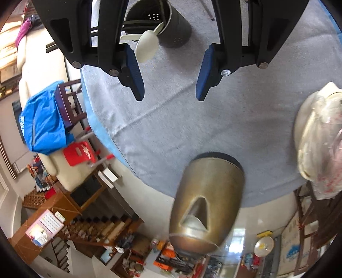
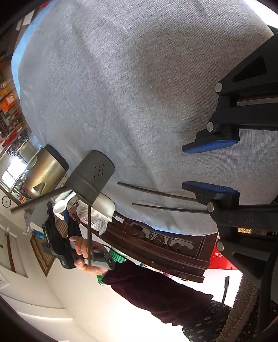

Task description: Organize utensils

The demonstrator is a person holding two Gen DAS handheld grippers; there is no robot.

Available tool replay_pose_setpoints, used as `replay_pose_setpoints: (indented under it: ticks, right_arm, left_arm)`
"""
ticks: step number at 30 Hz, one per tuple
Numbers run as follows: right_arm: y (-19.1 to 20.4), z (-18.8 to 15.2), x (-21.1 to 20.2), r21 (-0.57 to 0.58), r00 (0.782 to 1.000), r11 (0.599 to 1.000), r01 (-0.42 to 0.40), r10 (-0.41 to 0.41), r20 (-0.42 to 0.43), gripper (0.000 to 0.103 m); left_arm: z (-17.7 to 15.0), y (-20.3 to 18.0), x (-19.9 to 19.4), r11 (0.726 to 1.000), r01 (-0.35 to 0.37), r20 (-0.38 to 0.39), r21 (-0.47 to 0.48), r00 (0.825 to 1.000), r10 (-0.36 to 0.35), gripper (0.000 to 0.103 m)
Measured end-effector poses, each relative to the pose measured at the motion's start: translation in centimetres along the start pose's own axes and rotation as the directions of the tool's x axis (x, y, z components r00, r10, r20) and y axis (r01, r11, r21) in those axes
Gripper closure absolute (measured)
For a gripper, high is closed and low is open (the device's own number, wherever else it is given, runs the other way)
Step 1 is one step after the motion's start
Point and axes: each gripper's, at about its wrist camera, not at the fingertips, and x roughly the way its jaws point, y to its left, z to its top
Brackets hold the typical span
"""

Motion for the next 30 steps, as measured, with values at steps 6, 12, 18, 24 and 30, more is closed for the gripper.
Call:
replay_pose_setpoints:
  ticks: [6,12,18,24,30]
  right_arm:
    - [-0.6,0.0,-0.4,0.021,1.000,1.000,-0.002,0.002,0.007,0.073]
    - [-0.5,-0.2,-0.4,0.021,1.000,1.000,0.003,-0.003,0.011,0.073]
    - [0.0,-0.4,-0.6,0.013,1.000,1.000,0.010,-0.010,0.017,0.073]
    - [1.2,-0.7,-0.9,-0.016,1.000,1.000,0.007,-0.007,0.021,0.073]
    - [2.8,-1.1,-1.5,-0.064,0.999,0.998,0.004,-0.002,0.033,0.073]
  left_arm:
    - [-0.8,-1.9,0.5,0.993,0.017,-0.059,0.120,0.998,-0.010,0.053]
    - [-3.4,-5.8,-3.2,0.926,0.140,-0.041,0.350,0.990,-0.134,0.066]
    - [-4.9,-7.1,-8.1,0.874,0.154,0.011,0.461,0.984,-0.179,0.066]
    - [-6.0,-5.3,-12.9,0.910,0.117,0.129,0.398,0.975,-0.182,0.066]
    - [-10.2,0.0,-16.9,0.974,0.094,0.271,0.207,0.951,-0.149,0.055]
